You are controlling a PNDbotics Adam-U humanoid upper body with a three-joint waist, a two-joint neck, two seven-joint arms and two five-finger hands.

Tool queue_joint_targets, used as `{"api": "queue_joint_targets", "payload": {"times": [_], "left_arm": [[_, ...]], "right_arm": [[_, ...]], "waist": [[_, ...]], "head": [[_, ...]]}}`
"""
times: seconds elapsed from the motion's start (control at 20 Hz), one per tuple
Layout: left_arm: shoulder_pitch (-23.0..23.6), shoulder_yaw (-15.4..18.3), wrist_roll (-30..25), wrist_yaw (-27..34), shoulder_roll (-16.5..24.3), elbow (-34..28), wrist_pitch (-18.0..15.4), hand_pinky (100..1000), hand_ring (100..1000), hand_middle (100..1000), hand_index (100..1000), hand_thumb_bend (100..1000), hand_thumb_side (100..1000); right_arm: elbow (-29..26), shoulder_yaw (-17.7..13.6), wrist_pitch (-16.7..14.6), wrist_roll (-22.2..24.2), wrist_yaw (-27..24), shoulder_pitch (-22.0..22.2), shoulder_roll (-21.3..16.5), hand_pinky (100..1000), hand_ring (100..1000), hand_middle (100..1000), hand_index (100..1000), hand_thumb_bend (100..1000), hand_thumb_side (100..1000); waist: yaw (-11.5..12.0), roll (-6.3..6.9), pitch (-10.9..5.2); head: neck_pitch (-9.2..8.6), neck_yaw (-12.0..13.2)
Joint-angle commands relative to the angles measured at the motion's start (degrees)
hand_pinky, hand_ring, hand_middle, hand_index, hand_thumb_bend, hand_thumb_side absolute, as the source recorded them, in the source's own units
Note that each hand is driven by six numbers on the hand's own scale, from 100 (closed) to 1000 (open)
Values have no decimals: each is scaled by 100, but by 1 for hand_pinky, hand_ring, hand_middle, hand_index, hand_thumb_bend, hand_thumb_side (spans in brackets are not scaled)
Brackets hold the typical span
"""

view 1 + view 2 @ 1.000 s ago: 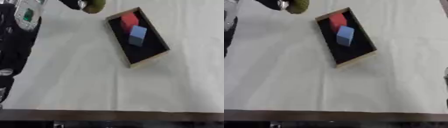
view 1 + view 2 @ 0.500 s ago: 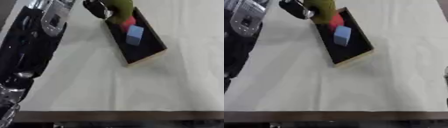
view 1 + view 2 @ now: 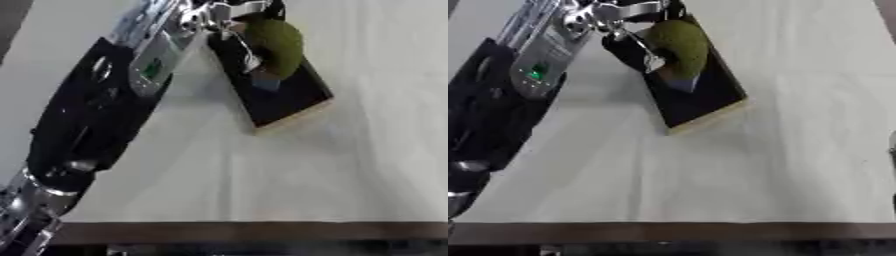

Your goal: Pick up objects on the table and place them in the box.

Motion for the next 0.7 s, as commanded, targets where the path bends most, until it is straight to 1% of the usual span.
{"api": "queue_joint_targets", "payload": {"times": [0.05, 0.25, 0.45, 0.6, 0.65, 0.7], "left_arm": [[-19, -50, 236, -279, -150, -42, 52, 693, 594, 533, 705, 106, 100], [123, -82, 457, -654, -355, 235, 125, 694, 598, 536, 709, 111, 100], [230, -37, 599, -1030, -500, 595, 60, 695, 604, 543, 716, 137, 100], [278, 16, 722, -1181, -567, 817, 32, 700, 609, 550, 724, 157, 109], [288, 28, 749, -1205, -581, 871, 19, 706, 618, 559, 731, 205, 141], [295, 36, 756, -1221, -590, 916, -2, 709, 621, 563, 734, 224, 152]], "right_arm": [[-84, -38, 18, -19, -19, -67, -120, 885, 815, 577, 878, 100, 646], [-84, -42, 23, -23, -13, -62, -113, 885, 815, 577, 879, 100, 647], [-84, -40, 26, -20, -7, -62, -99, 885, 816, 577, 879, 100, 647], [-84, -37, 24, -12, -2, -61, -89, 885, 816, 577, 879, 100, 646], [-84, -37, 22, -11, -1, -62, -86, 885, 816, 577, 879, 100, 646], [-84, -37, 20, -10, 0, -63, -83, 885, 816, 577, 879, 100, 646]], "waist": [[-3, -26, -101], [-4, -27, -96], [0, -41, -85], [-1, -55, -76], [-2, -59, -73], [-3, -63, -72]], "head": [[-27, 43], [-41, 85], [-55, 75], [-62, 44], [-68, 11], [-76, -31]]}}
